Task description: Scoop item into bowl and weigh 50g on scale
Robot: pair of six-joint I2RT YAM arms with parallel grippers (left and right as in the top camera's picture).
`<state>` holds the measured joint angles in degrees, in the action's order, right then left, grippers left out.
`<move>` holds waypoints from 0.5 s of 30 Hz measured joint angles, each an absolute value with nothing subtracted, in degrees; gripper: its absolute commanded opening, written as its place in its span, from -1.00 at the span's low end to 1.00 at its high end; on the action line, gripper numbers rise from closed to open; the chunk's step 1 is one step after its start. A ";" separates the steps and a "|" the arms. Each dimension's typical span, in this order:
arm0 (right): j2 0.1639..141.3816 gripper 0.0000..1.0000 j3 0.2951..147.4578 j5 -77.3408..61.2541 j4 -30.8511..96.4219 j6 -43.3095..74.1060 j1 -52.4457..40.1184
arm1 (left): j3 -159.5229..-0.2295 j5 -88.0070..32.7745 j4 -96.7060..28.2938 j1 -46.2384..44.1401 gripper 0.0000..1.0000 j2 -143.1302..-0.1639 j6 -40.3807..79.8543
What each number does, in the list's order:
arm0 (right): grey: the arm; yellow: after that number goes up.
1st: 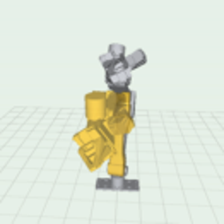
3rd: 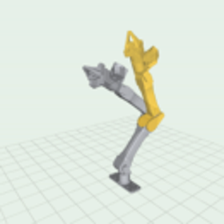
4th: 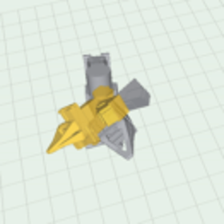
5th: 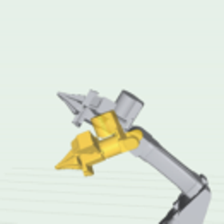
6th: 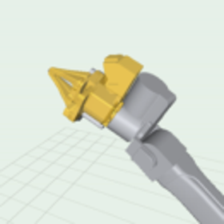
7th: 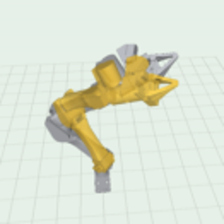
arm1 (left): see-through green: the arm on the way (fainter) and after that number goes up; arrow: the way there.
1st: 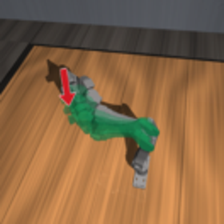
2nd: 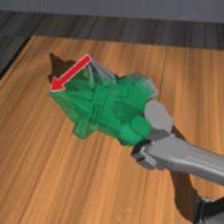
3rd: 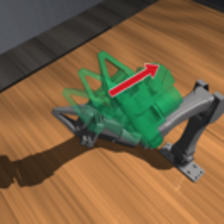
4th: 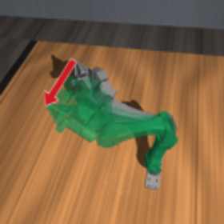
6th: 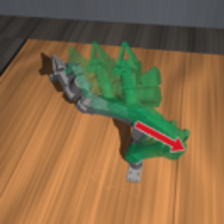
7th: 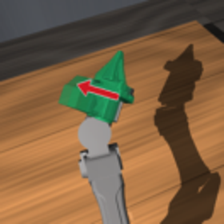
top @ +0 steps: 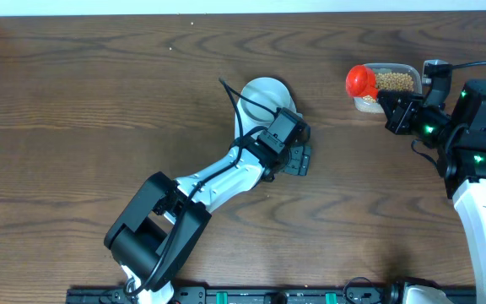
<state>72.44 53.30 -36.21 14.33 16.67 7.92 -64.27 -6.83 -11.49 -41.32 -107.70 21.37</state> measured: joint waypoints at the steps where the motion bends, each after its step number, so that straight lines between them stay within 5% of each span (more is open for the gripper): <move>1: 72.44 -0.97 53.30 -36.21 14.33 16.67 7.92 | -64.27 -7.01 -11.49 -41.32 0.64 -107.70 21.37; 15: 72.44 -0.98 53.30 -36.21 14.33 16.67 7.92 | -64.18 -7.79 -10.41 -41.32 0.66 -106.02 18.48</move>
<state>72.44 53.30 -36.21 14.33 16.67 7.92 -64.18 -7.79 -10.41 -41.32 -106.02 18.48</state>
